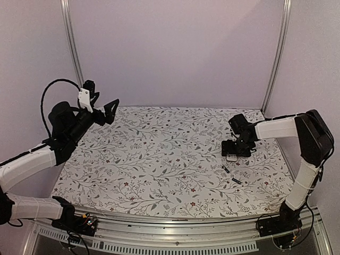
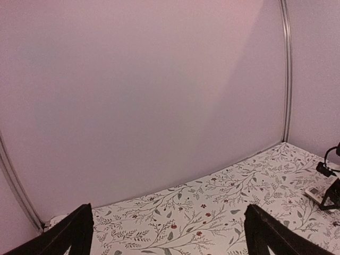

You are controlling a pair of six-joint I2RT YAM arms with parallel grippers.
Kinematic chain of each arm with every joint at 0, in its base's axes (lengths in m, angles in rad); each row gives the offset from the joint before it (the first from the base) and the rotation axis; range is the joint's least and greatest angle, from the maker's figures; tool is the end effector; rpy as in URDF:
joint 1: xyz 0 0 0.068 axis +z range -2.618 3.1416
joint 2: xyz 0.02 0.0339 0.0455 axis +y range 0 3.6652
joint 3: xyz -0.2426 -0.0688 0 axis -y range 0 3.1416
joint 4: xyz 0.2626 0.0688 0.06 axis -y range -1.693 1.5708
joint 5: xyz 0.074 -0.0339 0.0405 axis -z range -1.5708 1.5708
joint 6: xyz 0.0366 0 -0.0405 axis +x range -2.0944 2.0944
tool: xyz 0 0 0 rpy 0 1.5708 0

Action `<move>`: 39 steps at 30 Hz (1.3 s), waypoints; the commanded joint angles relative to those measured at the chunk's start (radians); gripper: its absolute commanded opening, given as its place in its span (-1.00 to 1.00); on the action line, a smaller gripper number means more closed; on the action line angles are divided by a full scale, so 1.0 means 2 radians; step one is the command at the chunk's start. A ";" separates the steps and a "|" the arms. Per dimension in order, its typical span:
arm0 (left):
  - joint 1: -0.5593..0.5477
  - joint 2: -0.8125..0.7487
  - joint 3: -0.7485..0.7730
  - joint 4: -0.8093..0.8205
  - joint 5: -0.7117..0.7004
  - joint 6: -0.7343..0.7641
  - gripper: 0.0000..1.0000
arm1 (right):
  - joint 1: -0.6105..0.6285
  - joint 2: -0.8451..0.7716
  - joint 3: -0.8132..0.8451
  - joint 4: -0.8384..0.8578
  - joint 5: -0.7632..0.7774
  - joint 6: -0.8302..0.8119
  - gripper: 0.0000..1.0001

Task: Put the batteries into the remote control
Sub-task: Pick up the remote control from the center of the board, then pass from the right arm to the left

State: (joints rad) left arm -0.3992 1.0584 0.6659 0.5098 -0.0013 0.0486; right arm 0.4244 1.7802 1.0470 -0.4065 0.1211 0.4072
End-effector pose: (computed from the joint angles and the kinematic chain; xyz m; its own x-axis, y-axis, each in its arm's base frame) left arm 0.2548 -0.1074 0.2929 0.1265 -0.0006 -0.9920 0.3818 0.9230 0.0481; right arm 0.3224 0.1408 0.1194 -0.9039 0.0230 -0.4272 -0.0052 0.9979 0.0647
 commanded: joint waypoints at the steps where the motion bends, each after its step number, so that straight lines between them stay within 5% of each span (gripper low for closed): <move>1: -0.010 -0.021 -0.018 0.008 0.023 0.008 0.98 | 0.001 0.036 0.019 -0.016 0.011 0.014 0.80; 6: -0.020 -0.027 -0.026 0.015 0.031 0.015 0.98 | 0.001 0.037 0.016 -0.015 0.023 0.012 0.51; 11: -0.029 -0.025 -0.029 0.015 0.058 0.021 0.98 | 0.001 0.029 0.020 -0.013 0.018 -0.012 -0.01; 22: -0.055 -0.047 -0.062 0.032 0.102 0.101 0.92 | 0.004 -0.054 0.099 -0.048 -0.110 -0.150 -0.28; 29: -0.124 -0.060 -0.093 0.055 0.143 0.303 0.81 | 0.062 -0.145 0.093 -0.043 -0.260 -0.198 -0.37; 35: -0.231 -0.028 -0.012 -0.112 0.082 0.565 0.75 | 0.151 -0.159 0.113 -0.086 -0.251 -0.240 -0.36; 39: -0.285 -0.024 -0.014 -0.108 0.030 0.641 0.74 | 0.192 -0.155 0.112 -0.094 -0.239 -0.228 -0.37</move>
State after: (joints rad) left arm -0.8864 1.0027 0.6266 0.3988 0.1677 1.0428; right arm 0.7570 1.4620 1.2541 -0.5358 -0.3588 -0.0353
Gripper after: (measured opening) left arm 0.873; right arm 0.502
